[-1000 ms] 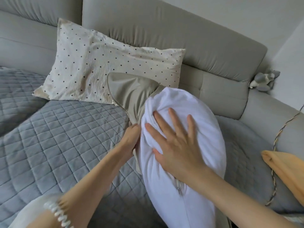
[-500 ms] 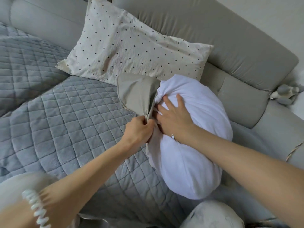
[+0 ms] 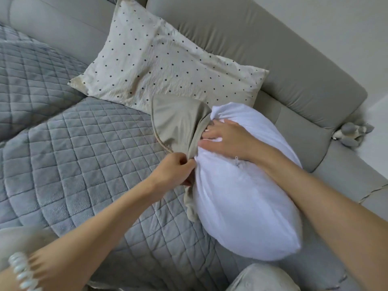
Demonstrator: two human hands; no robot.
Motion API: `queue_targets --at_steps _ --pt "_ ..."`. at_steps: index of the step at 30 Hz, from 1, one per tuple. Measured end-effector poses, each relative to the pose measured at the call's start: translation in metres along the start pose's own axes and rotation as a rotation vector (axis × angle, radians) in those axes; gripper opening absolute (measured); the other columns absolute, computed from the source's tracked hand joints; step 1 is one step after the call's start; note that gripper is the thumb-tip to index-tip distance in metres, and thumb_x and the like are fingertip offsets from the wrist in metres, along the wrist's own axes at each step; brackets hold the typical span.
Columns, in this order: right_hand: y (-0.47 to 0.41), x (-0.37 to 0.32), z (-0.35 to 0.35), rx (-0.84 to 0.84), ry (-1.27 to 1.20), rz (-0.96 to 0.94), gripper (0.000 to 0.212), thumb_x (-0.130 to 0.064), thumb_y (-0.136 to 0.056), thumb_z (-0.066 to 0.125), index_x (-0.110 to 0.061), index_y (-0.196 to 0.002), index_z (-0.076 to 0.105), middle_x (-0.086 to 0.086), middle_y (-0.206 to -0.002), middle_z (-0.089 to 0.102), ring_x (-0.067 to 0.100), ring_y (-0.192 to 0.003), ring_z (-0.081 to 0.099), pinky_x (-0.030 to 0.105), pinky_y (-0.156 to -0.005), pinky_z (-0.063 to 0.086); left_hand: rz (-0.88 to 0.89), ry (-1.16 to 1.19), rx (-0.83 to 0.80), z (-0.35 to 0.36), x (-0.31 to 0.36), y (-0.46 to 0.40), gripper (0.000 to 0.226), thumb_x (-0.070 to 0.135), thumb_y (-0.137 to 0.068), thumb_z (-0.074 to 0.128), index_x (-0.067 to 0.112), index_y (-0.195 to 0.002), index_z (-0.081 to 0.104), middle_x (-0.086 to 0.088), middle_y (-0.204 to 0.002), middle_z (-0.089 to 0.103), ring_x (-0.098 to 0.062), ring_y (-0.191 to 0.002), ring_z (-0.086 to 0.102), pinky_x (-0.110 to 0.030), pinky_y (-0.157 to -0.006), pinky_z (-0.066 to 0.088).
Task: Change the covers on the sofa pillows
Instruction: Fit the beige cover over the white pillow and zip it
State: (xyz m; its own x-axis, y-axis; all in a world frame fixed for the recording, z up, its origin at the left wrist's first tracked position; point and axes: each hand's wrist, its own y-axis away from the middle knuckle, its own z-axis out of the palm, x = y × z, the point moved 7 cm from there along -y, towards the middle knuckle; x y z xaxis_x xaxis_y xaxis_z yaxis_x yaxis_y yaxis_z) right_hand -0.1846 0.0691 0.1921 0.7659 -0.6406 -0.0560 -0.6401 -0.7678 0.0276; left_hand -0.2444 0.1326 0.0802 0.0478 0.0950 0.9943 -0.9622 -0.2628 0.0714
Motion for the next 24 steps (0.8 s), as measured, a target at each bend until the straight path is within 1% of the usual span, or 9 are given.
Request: queue_targets --at_steps 2,4,5,7,9,11,16,20,24 --pt "0.025 -0.007 -0.024 0.013 -0.408 0.013 0.026 -0.032 -0.088 0.061 -0.019 -0.111 0.066 -0.019 -0.097 0.068 -0.006 -0.106 0.056 0.018 -0.096 0.041 0.007 -0.001 0.020 -0.003 -0.001 0.004 0.021 0.023 -0.091 0.054 0.008 -0.081 0.045 -0.011 -0.075 0.063 -0.023 -0.070 0.065 -0.042 -0.076 0.058" --pt "0.042 -0.011 -0.035 0.027 -0.193 -0.003 0.046 -0.045 -0.083 0.061 -0.033 -0.127 0.054 -0.026 -0.128 0.050 -0.006 -0.130 0.035 0.019 -0.112 0.022 0.051 -0.072 0.069 -0.005 0.003 0.012 0.022 0.029 -0.088 0.059 0.015 -0.094 0.042 -0.009 -0.073 0.067 -0.021 -0.062 0.064 -0.035 -0.067 0.057" --pt "0.049 -0.006 -0.034 0.007 0.014 0.022 0.058 -0.060 -0.079 0.055 -0.040 -0.133 0.046 -0.021 -0.145 0.033 0.001 -0.141 0.015 0.029 -0.118 0.008 0.119 -0.180 0.101 -0.005 0.009 0.015 0.023 0.030 -0.087 0.059 0.017 -0.096 0.041 -0.007 -0.068 0.065 -0.021 -0.057 0.060 -0.031 -0.059 0.053" --pt "0.058 -0.002 -0.032 -0.025 0.251 0.057 0.080 -0.085 -0.064 0.031 -0.053 -0.137 0.028 -0.020 -0.155 0.005 0.005 -0.143 -0.011 0.043 -0.117 -0.008 0.315 -0.429 0.192 -0.006 0.024 0.023 0.016 0.028 -0.089 0.055 0.019 -0.094 0.043 -0.003 -0.060 0.056 -0.020 -0.051 0.050 -0.031 -0.051 0.042" --pt "0.066 -0.001 -0.030 -0.062 0.274 0.042 0.085 -0.096 -0.048 0.013 -0.068 -0.128 0.012 -0.022 -0.155 -0.002 0.003 -0.142 -0.015 0.041 -0.115 -0.010 0.440 -0.512 0.287 -0.013 0.034 0.026 0.007 0.022 -0.088 0.056 0.016 -0.089 0.051 -0.004 -0.070 0.055 -0.021 -0.059 0.051 -0.029 -0.056 0.042" --pt "0.077 -0.001 -0.020 -0.156 0.275 -0.013 0.079 -0.100 -0.042 0.005 -0.075 -0.116 -0.001 -0.024 -0.154 -0.006 -0.002 -0.140 -0.014 0.034 -0.115 -0.010 0.367 -0.425 0.288 -0.019 0.028 0.020 0.009 0.013 -0.084 0.055 0.008 -0.077 0.057 -0.005 -0.068 0.057 -0.017 -0.059 0.048 -0.019 -0.054 0.038" --pt "0.095 -0.008 0.006 -0.322 -0.107 -0.046 0.071 -0.080 -0.070 0.042 -0.064 -0.128 0.004 -0.032 -0.150 -0.008 -0.017 -0.134 -0.012 0.022 -0.115 -0.009 -0.070 0.129 0.089 -0.017 -0.011 0.007 0.019 0.011 -0.089 0.045 0.010 -0.070 0.050 -0.004 -0.065 0.042 -0.014 -0.058 0.036 -0.024 -0.053 0.029" --pt "0.083 -0.007 0.044 -0.328 0.264 -0.094 0.082 -0.082 -0.072 0.022 -0.049 -0.142 -0.006 -0.025 -0.149 -0.019 -0.009 -0.136 -0.021 0.031 -0.114 -0.018 -0.177 0.336 0.065 -0.017 -0.020 0.013 0.027 0.015 -0.081 0.043 0.020 -0.056 0.036 0.006 -0.052 0.036 -0.011 -0.048 0.033 -0.024 -0.050 0.027" --pt "0.055 -0.008 0.061 -0.277 0.479 -0.065 0.068 -0.061 -0.091 0.013 -0.033 -0.148 -0.010 -0.011 -0.156 -0.016 0.006 -0.141 -0.020 0.050 -0.113 -0.015 -0.033 0.090 0.082 -0.014 -0.005 0.022 0.024 0.024 -0.085 0.047 0.015 -0.065 0.055 0.006 -0.060 0.052 -0.012 -0.060 0.047 -0.024 -0.056 0.037"
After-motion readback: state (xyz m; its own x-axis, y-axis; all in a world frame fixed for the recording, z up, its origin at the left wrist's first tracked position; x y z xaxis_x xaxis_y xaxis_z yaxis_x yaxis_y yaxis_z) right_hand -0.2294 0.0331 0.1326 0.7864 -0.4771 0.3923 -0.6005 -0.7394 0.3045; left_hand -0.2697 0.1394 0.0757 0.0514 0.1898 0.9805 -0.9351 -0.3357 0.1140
